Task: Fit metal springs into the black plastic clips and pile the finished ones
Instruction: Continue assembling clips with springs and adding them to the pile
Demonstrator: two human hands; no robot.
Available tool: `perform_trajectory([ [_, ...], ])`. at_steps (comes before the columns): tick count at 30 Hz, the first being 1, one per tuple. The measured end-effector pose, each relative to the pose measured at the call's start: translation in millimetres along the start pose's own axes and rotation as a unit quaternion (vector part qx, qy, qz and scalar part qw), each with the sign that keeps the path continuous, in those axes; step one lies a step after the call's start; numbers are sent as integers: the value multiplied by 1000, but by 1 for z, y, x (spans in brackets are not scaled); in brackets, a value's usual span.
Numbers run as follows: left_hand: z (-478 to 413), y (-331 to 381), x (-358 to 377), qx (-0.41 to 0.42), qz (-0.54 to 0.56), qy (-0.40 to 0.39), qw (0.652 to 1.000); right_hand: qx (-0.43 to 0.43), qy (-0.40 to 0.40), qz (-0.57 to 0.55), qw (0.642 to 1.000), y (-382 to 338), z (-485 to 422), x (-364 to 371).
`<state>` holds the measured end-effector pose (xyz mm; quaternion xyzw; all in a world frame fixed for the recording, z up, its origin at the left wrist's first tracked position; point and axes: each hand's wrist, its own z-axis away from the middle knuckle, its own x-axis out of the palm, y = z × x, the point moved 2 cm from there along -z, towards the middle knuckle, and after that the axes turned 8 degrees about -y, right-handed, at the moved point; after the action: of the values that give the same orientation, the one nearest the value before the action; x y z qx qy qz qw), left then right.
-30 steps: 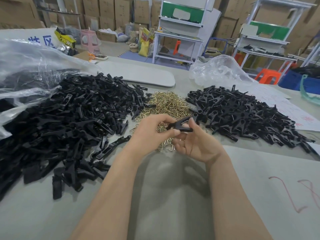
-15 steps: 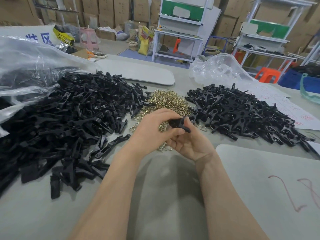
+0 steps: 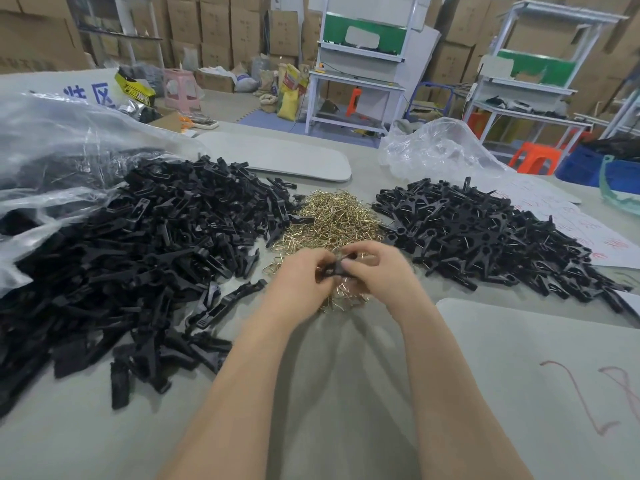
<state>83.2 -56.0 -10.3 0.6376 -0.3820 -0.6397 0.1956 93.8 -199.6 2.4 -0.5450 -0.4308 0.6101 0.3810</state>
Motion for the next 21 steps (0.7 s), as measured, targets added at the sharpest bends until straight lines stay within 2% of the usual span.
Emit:
perform_trajectory([
  [1,0,0,-3,-7,23,36,999,-25,80,-18,996,-6,-3,-6],
  [2,0,0,-8,-16,53,90,994,-61,164,-82,981,-15,-5,-17],
  [3,1,-1,-14,-27,87,151,984,-93,214,-197,952,-24,-7,-27],
  [4,2,-3,-19,-40,131,211,968,-111,225,-312,916,-31,-10,-35],
  [5,3,-6,-25,-53,185,267,944,-114,222,-374,893,-35,-15,-39],
  [6,5,-8,-28,-65,239,313,917,-100,224,-364,899,-37,-18,-39],
  [7,7,-10,-32,-76,289,352,887,-72,222,-287,929,-38,-18,-33],
  [9,9,-14,-37,-96,375,411,825,-44,184,-62,980,-37,-19,-5],
  [11,11,-18,-43,-106,422,454,778,-83,82,86,990,-40,-21,33],
  [13,13,-19,-48,-103,433,485,753,-103,-49,223,968,-42,-29,74],
  [15,13,-20,-50,-100,430,503,743,-66,-124,370,918,-41,-37,106],
  [16,13,-20,-50,-99,426,507,742,-34,-140,405,903,-41,-40,116],
  [18,14,-20,-51,-100,423,510,742,6,-144,421,895,-39,-46,129],
  [21,14,-20,-51,-95,426,510,742,-6,-127,453,882,-40,-51,136],
])
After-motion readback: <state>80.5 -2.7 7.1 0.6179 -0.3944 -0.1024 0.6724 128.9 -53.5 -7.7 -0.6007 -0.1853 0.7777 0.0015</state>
